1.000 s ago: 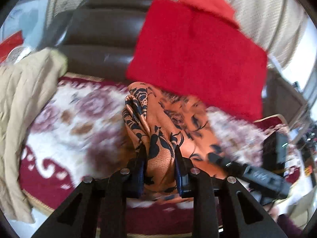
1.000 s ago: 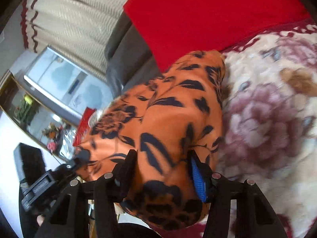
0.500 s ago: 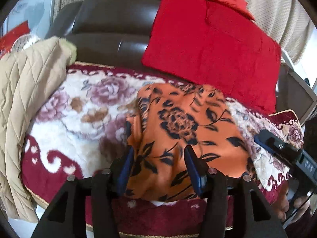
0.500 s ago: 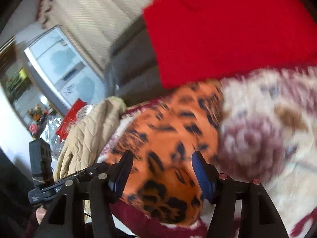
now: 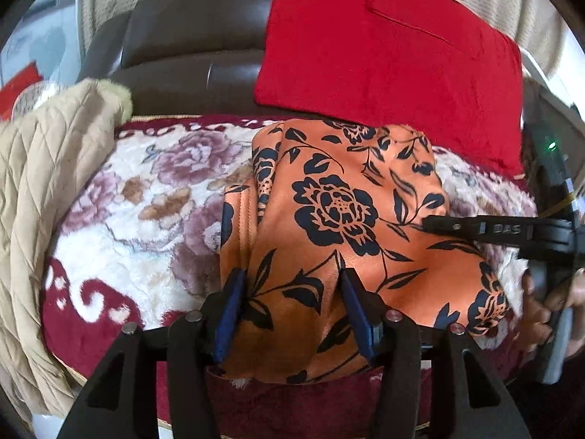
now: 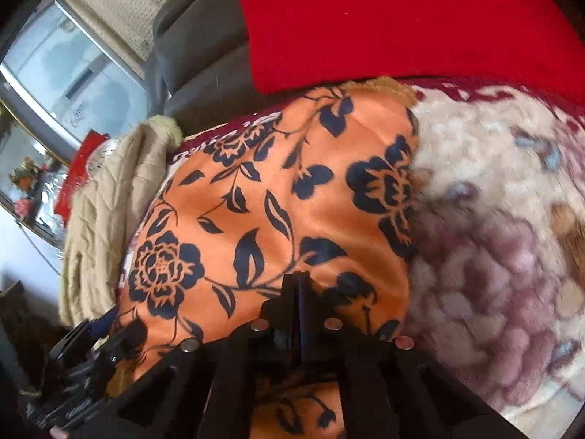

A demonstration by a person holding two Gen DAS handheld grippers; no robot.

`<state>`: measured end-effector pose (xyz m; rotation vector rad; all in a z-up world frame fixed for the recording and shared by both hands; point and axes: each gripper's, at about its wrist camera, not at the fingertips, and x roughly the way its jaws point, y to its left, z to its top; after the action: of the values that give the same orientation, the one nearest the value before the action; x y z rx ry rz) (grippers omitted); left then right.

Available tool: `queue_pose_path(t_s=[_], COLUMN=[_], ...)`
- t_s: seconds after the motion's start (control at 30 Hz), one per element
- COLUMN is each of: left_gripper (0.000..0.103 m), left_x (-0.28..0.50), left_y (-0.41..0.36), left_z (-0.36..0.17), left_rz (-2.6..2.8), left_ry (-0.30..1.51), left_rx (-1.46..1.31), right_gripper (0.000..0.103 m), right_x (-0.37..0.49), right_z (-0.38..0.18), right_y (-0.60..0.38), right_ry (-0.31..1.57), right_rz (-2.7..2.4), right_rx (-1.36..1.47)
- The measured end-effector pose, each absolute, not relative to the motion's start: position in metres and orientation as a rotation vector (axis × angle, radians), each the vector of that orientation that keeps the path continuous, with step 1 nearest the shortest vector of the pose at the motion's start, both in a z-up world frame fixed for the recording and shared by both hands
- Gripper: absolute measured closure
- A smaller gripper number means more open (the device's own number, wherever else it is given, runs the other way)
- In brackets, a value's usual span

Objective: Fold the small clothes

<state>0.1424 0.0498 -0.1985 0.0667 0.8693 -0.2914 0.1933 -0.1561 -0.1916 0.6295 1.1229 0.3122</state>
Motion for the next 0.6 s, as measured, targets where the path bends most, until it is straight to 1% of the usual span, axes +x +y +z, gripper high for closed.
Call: queue_pose_path(t_s=[0.13,0.33,0.4,0.6], left_gripper=[0.048,0.046,0.046,0.045], left_x=[0.141,0.139,0.140,0.138], left_y=[0.045,0.042,0.041,0.040], left_z=[-0.200,-0.204,-0.204,-0.204], left_rz=[-0.271,-0.235,-0.225,-0.212], left_ry=[0.858,0.860,0.862,0.853], left_rx=[0.098,0.130,0.132,0.139], right_gripper=[0.102,0.102,0.095,0.094], right_x=[0.176,0.144,0.133,0.107], right_z=[-0.183,-0.171,-0.157,-0.129], right_y=[-0.157,-0.152,-0.150,-0.155], right_ry=[1.119,1.074,1.047,1.000], right_rz=[0.303,0.240,0.229,0.280], right_rx=[0.539,0.502,0.464,0.535])
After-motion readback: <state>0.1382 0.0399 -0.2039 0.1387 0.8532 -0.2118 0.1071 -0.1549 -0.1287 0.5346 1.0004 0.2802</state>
